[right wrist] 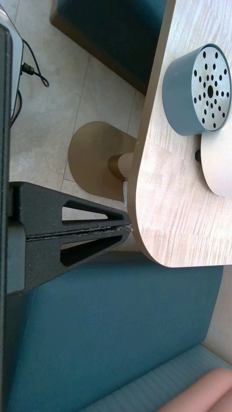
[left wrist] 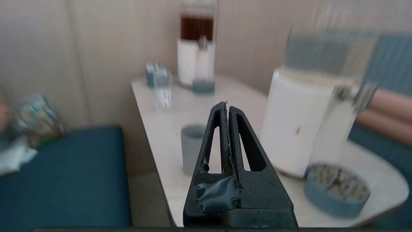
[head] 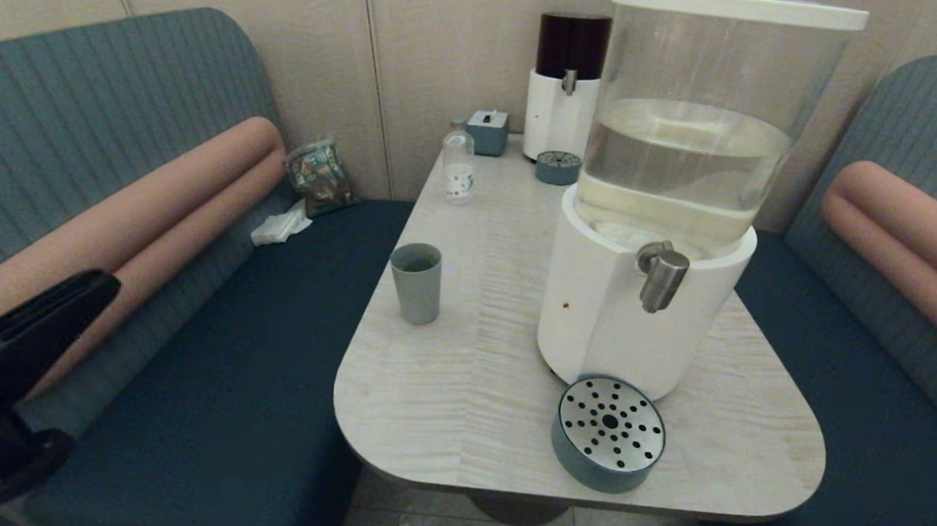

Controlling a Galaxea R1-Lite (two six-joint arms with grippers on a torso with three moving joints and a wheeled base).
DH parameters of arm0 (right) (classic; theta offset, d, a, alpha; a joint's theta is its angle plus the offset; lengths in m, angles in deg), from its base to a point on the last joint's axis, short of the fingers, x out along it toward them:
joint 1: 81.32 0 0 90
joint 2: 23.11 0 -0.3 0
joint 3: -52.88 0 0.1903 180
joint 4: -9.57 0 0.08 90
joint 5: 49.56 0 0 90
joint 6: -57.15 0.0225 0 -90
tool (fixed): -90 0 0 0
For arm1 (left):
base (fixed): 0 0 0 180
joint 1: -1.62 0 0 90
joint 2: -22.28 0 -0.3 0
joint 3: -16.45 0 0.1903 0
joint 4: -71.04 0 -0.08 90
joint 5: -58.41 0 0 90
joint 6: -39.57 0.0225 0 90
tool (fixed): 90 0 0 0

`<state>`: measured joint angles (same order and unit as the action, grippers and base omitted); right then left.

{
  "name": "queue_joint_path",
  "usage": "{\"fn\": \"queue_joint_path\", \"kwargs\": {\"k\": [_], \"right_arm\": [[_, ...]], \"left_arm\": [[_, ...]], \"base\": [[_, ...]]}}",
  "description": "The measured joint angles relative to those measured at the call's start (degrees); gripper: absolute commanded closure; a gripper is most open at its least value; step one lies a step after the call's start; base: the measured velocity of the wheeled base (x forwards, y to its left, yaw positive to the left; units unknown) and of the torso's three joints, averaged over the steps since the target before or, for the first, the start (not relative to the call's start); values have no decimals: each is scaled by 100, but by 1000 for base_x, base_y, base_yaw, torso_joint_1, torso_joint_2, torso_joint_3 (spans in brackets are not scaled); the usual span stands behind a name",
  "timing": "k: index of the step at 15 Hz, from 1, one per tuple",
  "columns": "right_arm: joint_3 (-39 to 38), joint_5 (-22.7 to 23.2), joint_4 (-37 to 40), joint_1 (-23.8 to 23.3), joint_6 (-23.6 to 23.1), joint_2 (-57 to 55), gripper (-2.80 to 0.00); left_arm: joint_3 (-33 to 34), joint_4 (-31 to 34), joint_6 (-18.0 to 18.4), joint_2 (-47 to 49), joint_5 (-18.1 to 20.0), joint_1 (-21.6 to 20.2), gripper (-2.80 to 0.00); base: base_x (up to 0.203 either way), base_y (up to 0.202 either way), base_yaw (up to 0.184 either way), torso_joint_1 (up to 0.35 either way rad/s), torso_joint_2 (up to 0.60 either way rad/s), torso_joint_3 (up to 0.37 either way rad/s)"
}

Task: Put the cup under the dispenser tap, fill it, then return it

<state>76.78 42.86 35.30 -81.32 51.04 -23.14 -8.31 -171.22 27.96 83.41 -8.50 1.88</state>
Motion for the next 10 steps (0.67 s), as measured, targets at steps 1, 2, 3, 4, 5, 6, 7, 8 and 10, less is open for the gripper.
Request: {"fn": "queue_joint_path", "kwargs": {"k": [1, 2, 3, 4, 5, 6, 7, 8, 10], "right_arm": [[0, 0, -1, 0, 0, 0, 0], [0, 0, 0, 0, 0, 0, 0], [0, -1, 0, 0, 0, 0, 0], [0, -1, 0, 0, 0, 0, 0], [0, 0, 0, 0, 0, 0, 0], [0, 0, -2, 0, 2, 0, 0], [0, 0, -2, 0, 2, 0, 0], [0, 0, -2, 0, 2, 0, 0], [0, 0, 0, 0, 0, 0, 0]], "left_arm": [[40, 237, -59, -454, -85, 0, 0], [53, 596, -105, -954, -150, 0, 0], [35, 1082, -148, -1538, -217, 0, 0], [-48, 1690, -181, -2178, -283, 2, 0], [-180, 2396, -214, -2830, -346, 4, 0], [-329, 3167, -238, -3474, -396, 4, 0], [-493, 4009, -243, -4129, -445, 4, 0], [-616, 4846, -242, -4715, -549, 4, 0], [-641, 6153, -125, -5507, -1016, 4, 0]], "base": [[0, 0, 0, 0, 0, 0], [0, 0, 0, 0, 0, 0], [0, 0, 0, 0, 0, 0], [0, 0, 0, 0, 0, 0], [0, 0, 0, 0, 0, 0], [0, 0, 0, 0, 0, 0], [0, 0, 0, 0, 0, 0], [0, 0, 0, 0, 0, 0], [0, 0, 0, 0, 0, 0]]}}
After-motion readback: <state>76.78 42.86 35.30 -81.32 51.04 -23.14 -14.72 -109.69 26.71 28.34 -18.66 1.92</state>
